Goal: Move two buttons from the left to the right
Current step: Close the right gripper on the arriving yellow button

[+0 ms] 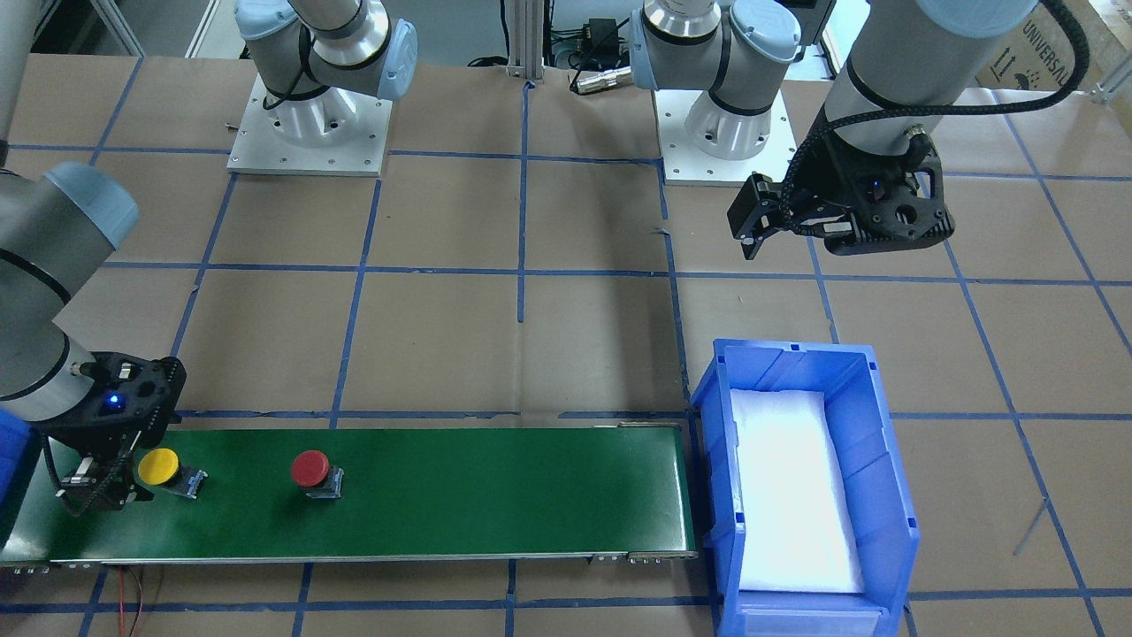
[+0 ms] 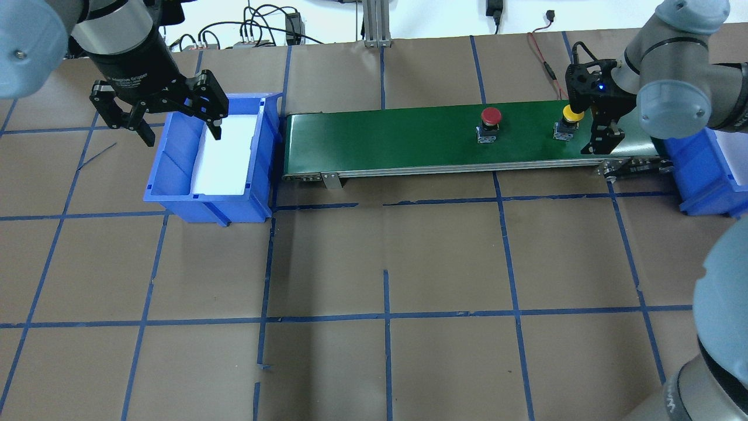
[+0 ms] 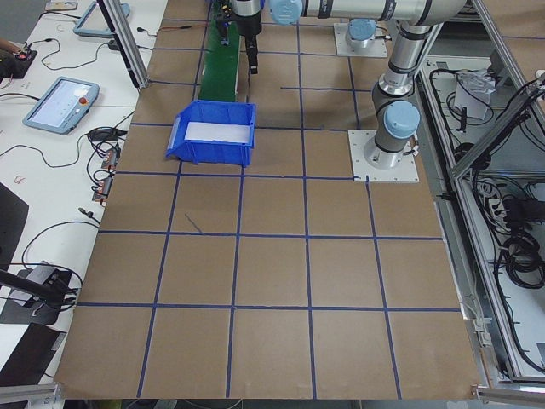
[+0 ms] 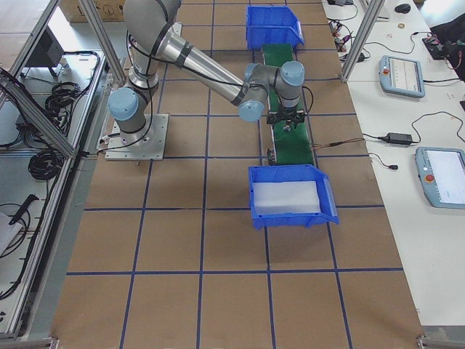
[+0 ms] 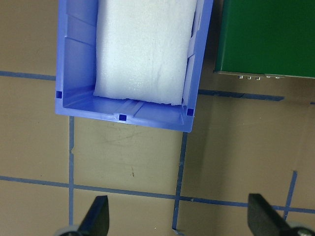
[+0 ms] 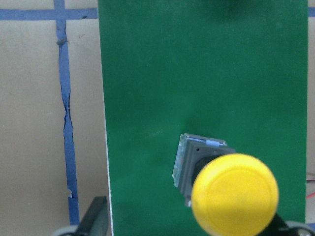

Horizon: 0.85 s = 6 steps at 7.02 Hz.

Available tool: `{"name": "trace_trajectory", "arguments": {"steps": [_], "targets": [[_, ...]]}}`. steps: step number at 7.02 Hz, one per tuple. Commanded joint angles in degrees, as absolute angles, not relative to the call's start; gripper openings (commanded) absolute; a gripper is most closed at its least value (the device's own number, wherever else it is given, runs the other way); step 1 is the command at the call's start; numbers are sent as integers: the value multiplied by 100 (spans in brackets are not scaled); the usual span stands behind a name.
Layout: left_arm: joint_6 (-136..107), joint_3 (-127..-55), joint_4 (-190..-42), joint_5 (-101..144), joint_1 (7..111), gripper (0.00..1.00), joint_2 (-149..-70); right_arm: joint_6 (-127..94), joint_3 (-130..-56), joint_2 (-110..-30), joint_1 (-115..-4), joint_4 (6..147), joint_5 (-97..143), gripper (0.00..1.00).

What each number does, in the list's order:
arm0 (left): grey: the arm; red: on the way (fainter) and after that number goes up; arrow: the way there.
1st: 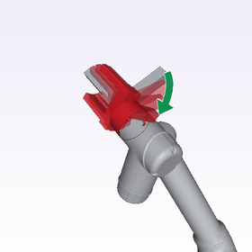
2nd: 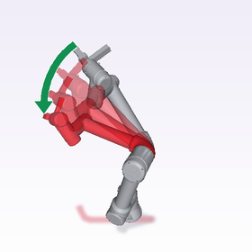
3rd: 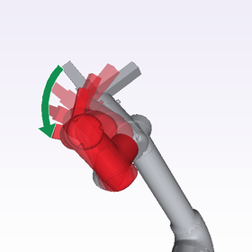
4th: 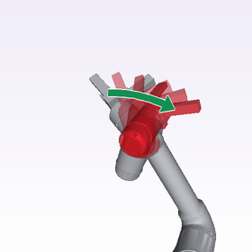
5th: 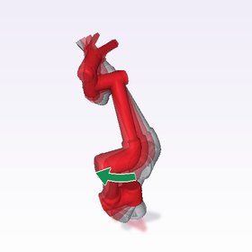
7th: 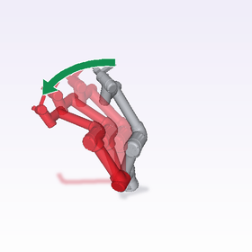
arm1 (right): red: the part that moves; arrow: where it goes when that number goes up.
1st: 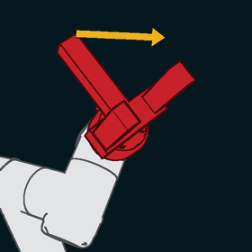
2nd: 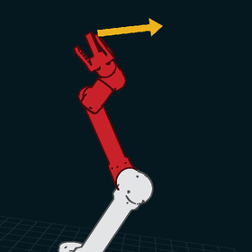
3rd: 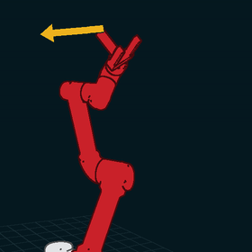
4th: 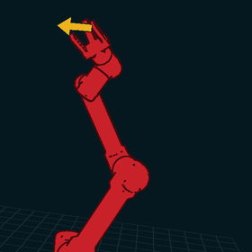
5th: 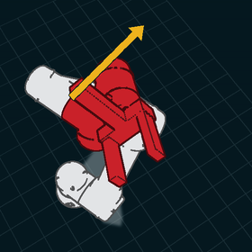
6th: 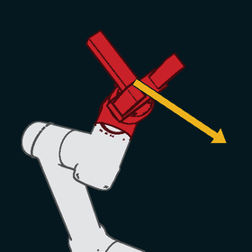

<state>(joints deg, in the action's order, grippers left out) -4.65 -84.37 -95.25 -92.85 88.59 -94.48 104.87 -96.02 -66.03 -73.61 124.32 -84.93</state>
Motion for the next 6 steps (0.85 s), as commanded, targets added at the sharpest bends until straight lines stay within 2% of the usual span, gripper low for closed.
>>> {"name": "trace_trajectory", "arguments": {"steps": [1,5,6], "targets": [[-466,-8438,-9527,-9281,8859,100,-9448,10485,-9571,-6548,-7365,12542,-8490,100],[-466,-8438,-9527,-9290,8859,100,-9448,10494,-9536,-6486,-7356,12542,-8490,98],[-466,-8438,-9527,-9290,8859,100,-9448,10512,-9527,-6486,-7356,12603,-8499,71]]}}
